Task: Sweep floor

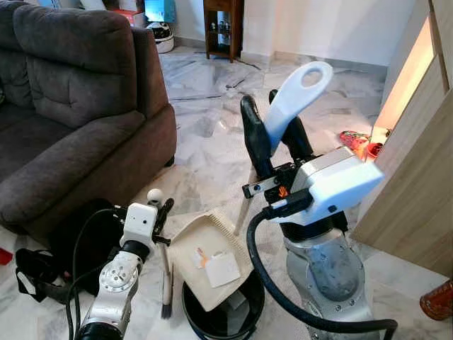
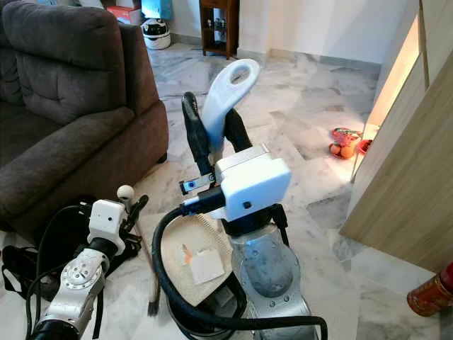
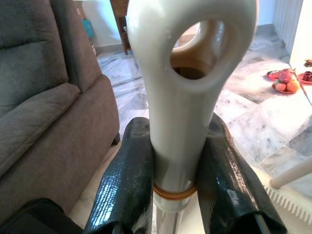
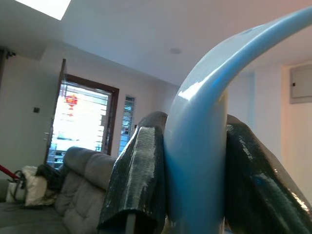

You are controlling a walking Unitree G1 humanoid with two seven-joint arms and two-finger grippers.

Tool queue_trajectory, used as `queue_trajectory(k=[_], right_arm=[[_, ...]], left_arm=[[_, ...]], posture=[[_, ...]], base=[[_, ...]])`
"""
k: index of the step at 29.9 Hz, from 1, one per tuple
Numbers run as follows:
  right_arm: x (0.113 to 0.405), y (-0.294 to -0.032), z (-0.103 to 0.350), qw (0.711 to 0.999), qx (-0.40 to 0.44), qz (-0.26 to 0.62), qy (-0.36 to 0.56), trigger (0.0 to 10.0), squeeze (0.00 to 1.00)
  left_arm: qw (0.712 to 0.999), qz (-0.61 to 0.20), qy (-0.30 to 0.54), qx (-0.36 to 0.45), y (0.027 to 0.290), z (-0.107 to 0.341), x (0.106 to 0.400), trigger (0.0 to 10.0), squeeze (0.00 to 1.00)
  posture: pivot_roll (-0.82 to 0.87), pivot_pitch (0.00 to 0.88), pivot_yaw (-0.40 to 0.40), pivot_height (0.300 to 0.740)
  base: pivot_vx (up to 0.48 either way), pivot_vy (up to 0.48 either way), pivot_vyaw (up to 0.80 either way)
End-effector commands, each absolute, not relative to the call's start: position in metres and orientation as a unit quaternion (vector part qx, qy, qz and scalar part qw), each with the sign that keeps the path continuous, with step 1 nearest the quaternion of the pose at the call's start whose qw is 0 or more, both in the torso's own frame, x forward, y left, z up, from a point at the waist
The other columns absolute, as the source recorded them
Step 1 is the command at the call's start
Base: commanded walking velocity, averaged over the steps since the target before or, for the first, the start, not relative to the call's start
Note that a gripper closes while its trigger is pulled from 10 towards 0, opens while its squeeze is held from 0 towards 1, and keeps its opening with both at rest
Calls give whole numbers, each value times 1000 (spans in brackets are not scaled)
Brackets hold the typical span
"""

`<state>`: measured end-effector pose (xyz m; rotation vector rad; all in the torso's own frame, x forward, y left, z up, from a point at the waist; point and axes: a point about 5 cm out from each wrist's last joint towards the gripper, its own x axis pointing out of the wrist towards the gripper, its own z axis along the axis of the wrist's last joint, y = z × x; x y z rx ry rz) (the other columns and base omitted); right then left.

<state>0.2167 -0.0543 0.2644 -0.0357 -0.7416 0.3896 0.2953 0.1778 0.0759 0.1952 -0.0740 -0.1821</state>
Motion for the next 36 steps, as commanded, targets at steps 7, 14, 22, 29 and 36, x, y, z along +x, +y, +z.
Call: queue_trajectory(k=[7,14,22,29,36], right_arm=[[205,-48,277,883,-61,209,-417,10000,0],[205,-47,277,884,-57,207,-416,10000,0],[210,-51,276,898,-18,199,-392,10000,0],[213,-51,274,904,1,199,-378,10000,0],[220,-56,270,918,38,187,-347,10000,0]], left_arm=[[988,-92,-64,108,179,87,299,10000,0],[988,-94,-64,109,179,87,299,10000,0],[988,-93,-64,109,179,87,299,10000,0],[988,-94,-64,109,179,87,299,10000,0],[988,-94,-63,109,178,86,299,10000,0]], posture=[[48,42,44,740],[49,43,43,740],[49,42,42,740],[49,42,42,740],[50,42,41,740]], base=[[0,0,0],[0,0,0],[0,0,0],[0,0,0],[0,0,0]])
